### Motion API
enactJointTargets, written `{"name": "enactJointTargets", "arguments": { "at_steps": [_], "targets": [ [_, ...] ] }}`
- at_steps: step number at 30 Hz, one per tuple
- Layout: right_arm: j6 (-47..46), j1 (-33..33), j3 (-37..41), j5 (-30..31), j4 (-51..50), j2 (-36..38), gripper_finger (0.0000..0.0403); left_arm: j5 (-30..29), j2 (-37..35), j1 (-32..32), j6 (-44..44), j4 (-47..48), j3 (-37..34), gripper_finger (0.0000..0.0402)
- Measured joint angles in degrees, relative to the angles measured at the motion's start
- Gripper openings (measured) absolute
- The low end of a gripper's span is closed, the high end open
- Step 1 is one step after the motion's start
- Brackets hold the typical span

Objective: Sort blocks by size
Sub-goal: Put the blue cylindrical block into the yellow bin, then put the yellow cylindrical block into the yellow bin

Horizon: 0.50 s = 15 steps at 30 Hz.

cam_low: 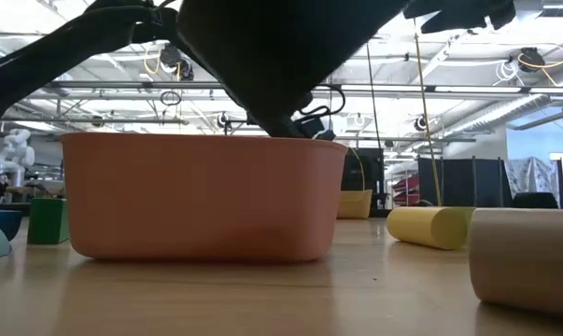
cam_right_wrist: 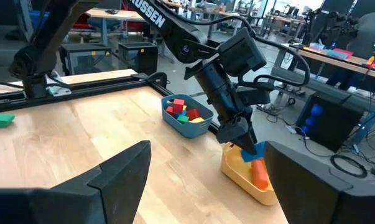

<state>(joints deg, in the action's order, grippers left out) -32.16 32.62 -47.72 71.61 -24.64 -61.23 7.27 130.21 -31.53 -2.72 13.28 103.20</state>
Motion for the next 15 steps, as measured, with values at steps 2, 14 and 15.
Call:
{"name": "enactJointTargets", "arguments": {
  "at_steps": [2, 14, 15],
  "targets": [
    [-0.2, 0.0, 0.0, 0.0, 0.0, 0.0, 0.0298, 0.0, 0.0, 0.0, 0.0, 0.0, 0.0, 0.0256],
    [-1.4, -0.4, 0.0, -22.6, -5.4, -0.9, 0.0298, 0.4, -11.7, 5.0, 11.0, 20.5, -1.0, 0.0273],
    [-2.2, -0.4, 0.0, -24.8, -6.1, -1.5, 0.0298, 0.0, -13.3, 6.1, 11.4, 21.0, -1.7, 0.0270]
  ]
}}
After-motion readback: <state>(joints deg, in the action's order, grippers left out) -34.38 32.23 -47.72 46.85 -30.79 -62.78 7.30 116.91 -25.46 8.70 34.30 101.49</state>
